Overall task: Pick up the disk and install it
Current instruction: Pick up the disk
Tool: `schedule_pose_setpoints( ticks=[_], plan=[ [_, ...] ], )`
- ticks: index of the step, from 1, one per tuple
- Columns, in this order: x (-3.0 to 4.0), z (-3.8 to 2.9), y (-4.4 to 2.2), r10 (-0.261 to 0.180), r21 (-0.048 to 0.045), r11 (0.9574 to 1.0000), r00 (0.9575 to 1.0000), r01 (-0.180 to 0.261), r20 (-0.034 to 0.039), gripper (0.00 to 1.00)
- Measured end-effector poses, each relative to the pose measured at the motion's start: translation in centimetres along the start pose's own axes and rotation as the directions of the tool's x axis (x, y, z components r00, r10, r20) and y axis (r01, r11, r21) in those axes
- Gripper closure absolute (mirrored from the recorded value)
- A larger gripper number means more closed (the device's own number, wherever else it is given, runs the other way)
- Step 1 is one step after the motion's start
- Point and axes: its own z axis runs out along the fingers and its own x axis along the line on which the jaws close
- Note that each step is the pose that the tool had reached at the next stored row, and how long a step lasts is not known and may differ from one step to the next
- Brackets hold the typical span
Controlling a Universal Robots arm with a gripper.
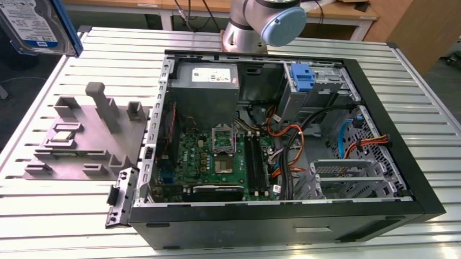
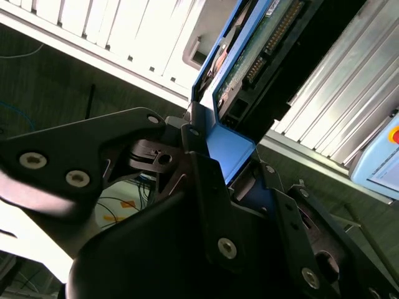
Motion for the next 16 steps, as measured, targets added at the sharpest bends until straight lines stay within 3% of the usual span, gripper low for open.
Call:
schedule_pose_setpoints(
  ticks=[16],
  plan=[
    [-0.01, -0.45, 0.01, 0.0, 0.0, 1.0, 1.0, 0.0, 0.0, 0.63]
  ],
)
